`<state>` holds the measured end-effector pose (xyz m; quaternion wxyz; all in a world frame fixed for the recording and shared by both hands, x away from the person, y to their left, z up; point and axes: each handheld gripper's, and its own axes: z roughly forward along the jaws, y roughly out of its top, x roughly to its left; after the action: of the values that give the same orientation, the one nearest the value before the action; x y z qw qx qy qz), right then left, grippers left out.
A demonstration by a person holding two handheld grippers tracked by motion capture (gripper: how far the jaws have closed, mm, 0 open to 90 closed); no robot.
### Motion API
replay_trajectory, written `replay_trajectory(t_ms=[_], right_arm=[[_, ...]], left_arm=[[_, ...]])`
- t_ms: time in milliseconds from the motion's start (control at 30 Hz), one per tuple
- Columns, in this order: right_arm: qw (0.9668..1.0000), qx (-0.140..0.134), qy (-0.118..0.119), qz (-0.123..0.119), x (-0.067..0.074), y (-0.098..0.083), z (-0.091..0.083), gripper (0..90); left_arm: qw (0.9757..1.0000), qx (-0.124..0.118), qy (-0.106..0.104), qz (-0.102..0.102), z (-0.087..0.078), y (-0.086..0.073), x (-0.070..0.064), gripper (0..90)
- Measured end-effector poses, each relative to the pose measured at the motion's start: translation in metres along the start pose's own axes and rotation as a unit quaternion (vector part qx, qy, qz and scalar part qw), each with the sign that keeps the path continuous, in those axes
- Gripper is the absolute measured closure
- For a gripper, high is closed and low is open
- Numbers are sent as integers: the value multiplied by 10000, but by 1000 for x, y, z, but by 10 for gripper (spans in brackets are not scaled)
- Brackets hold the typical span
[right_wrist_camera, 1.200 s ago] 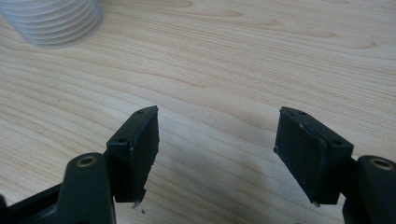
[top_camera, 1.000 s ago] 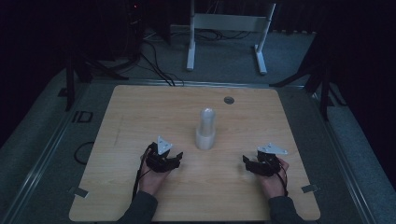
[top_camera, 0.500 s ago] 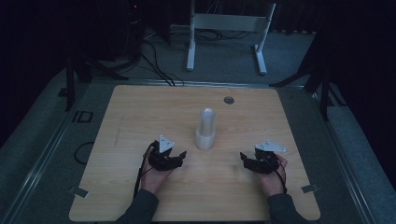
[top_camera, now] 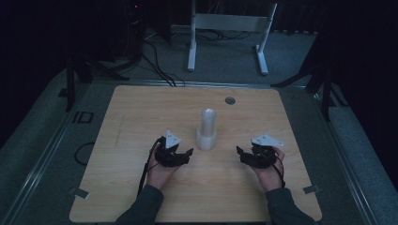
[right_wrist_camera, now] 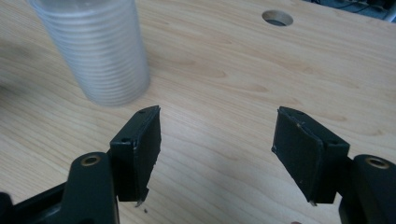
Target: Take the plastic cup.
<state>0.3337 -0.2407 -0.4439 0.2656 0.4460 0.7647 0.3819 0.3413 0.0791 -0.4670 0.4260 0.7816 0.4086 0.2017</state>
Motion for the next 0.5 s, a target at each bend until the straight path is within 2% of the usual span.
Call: replay_trajectory(t_ms=[500], right_arm=[[9997, -172, 109, -102, 9, 17, -1, 320]], left_arm=[[9996, -132, -34, 233, 7, 16, -7, 323]])
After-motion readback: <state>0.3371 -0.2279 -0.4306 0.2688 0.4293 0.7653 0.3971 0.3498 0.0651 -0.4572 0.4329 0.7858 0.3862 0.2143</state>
